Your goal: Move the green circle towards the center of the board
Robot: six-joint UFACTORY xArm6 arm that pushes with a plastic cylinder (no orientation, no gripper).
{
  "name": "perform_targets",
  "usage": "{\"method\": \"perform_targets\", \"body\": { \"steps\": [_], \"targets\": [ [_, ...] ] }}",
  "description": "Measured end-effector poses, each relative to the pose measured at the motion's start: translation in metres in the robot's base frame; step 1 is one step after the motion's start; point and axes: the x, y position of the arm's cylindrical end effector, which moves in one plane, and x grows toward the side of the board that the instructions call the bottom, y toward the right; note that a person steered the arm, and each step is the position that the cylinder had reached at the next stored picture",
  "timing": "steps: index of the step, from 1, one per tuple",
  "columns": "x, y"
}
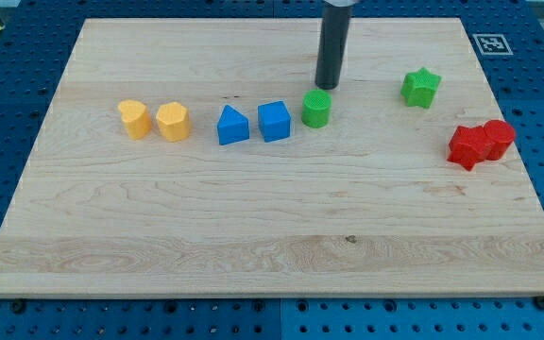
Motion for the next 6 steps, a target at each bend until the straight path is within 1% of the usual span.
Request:
{"method": "perform_targets", "body": {
  "steps": [1,4,6],
  "targets": [
    [0.002,-0.013],
    [0.004,-0.015],
    [0.041,-0.001]
  ]
}}
